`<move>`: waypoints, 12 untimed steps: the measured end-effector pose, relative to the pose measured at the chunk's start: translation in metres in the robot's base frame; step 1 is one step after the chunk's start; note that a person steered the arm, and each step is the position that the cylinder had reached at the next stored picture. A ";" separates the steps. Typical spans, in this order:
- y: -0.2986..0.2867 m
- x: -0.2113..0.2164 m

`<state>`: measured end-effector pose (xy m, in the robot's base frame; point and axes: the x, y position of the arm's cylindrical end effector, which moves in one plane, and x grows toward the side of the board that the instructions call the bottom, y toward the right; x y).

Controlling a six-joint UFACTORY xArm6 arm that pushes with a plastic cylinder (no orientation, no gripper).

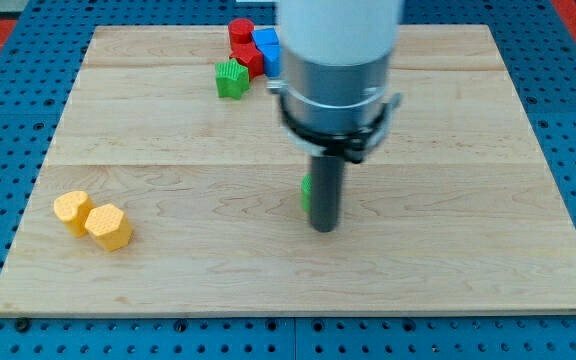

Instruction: Push the green circle below the green star

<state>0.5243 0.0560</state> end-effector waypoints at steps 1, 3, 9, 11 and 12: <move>0.014 -0.017; -0.072 -0.019; -0.131 -0.150; -0.129 -0.161; -0.132 -0.066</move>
